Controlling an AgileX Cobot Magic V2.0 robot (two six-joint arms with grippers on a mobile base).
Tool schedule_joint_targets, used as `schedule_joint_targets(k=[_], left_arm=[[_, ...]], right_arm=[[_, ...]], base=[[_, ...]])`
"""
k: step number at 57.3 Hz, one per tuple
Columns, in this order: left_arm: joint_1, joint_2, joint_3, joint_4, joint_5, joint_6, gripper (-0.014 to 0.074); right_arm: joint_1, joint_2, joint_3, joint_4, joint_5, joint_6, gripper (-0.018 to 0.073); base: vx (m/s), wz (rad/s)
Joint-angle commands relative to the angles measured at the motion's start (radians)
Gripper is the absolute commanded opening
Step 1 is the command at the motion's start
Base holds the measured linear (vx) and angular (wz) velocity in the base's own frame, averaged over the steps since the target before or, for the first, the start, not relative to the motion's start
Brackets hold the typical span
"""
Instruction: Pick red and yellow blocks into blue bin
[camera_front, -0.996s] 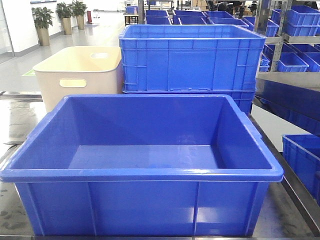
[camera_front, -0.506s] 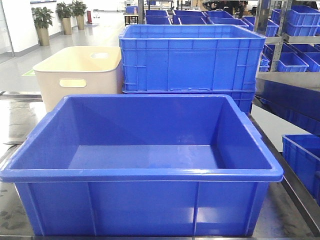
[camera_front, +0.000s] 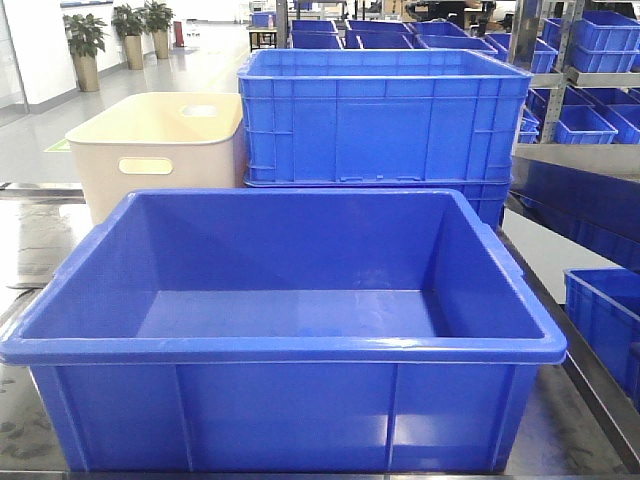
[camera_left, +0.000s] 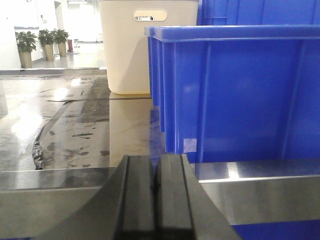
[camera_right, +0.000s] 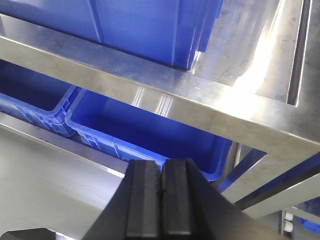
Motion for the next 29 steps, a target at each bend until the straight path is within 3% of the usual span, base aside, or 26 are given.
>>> schedule_joint_targets(k=[1, 29], left_arm=[[0.003, -0.016, -0.017, -0.011, -0.086, 0.001, -0.0001], [0.003, -0.016, -0.017, -0.011, -0.086, 0.001, -0.0001]], right_arm=[[-0.001, 0.003, -0.025, -0.005, -0.066, -0.003, -0.0011], [-0.001, -0.004, -0.025, -0.005, -0.066, -0.003, -0.0011]], base=[[0.0, 0.0], [0.0, 0.0]])
